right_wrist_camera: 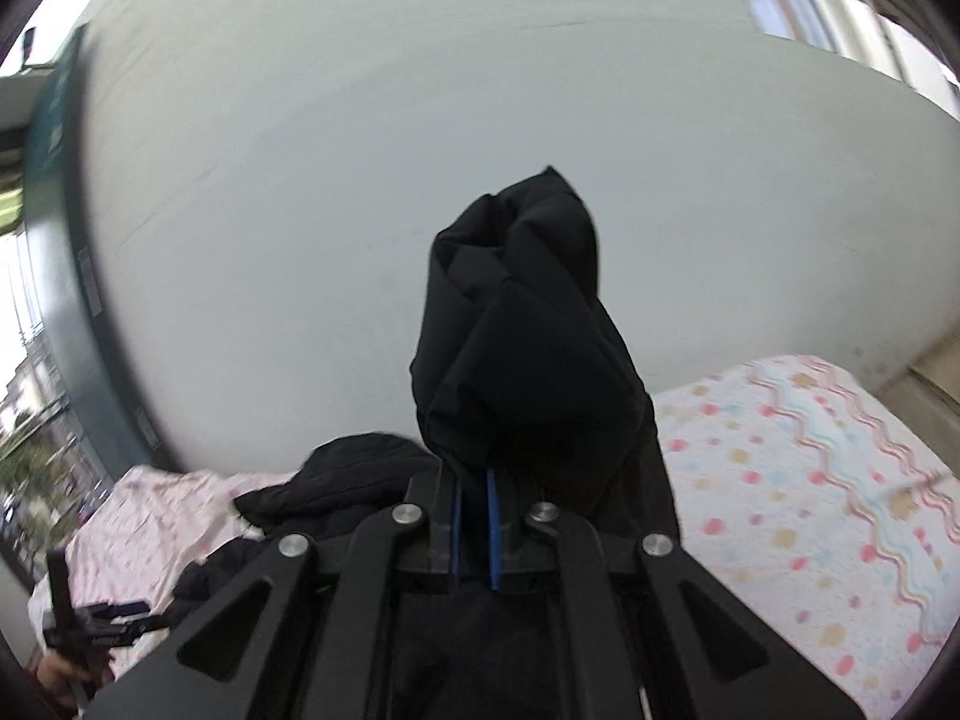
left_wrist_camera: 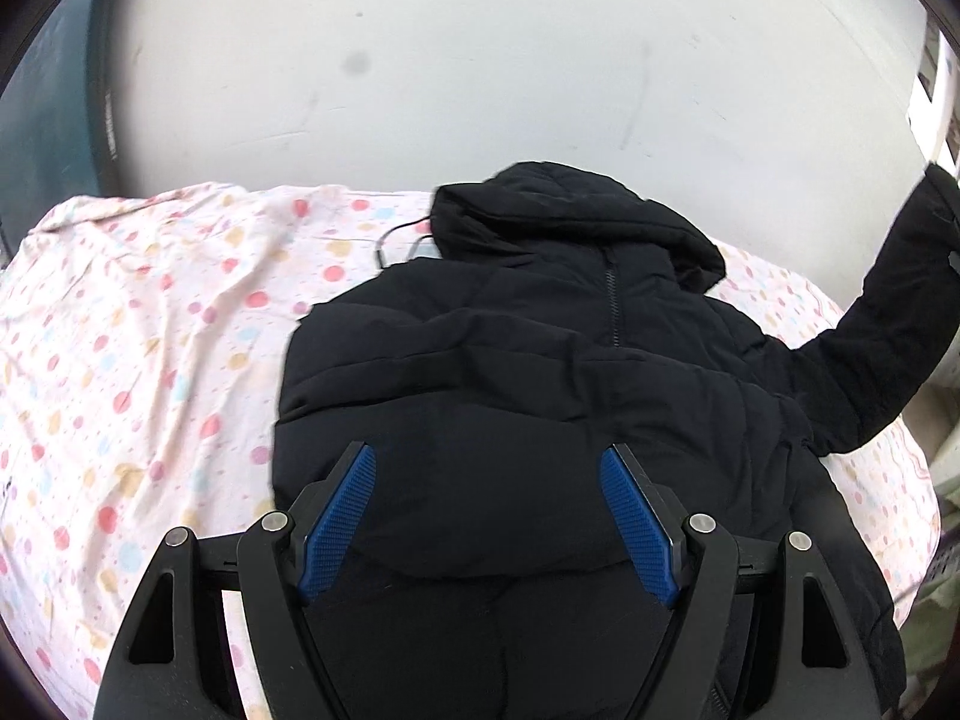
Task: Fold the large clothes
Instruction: 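Carry the held sleeve with the right tool across the jacket toward the left tool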
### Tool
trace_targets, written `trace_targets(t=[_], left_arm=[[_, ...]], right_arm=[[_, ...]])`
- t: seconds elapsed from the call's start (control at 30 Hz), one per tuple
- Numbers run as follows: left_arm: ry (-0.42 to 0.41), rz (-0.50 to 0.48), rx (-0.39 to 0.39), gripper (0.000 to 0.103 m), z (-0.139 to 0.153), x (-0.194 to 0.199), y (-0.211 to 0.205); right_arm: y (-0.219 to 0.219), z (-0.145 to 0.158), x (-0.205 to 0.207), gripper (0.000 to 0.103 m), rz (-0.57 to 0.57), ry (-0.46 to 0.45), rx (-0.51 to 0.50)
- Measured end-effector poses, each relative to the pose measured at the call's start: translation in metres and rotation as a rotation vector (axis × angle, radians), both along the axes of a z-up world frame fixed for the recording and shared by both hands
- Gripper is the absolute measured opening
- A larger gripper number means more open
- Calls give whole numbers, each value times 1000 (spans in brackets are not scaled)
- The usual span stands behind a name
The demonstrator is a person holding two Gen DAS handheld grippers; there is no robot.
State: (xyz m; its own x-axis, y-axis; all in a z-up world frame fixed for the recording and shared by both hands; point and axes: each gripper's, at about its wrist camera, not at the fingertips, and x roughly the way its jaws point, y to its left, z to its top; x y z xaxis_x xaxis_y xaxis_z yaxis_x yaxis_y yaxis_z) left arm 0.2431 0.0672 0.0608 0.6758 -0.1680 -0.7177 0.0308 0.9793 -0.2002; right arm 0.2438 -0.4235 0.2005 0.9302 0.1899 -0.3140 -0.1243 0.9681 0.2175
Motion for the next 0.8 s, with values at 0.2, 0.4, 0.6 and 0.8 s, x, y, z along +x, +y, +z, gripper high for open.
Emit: trace_targets(t=[0.2,0.4,0.6,0.8], left_arm=[[3,31,-15,76,-1,-7,15],[-1,49,-31,76,-3,-9,23],[-3,69,-43,76,-3,-10,30],[5,89,-51,76,-7,-13,39]], right_arm=[[92,-15,-10,6,203,24,-122],[167,-49,-30,6,360,77,-218],[217,-80,-39,6,444,127,-276],[240,-89,-22,6,438,146,-313]])
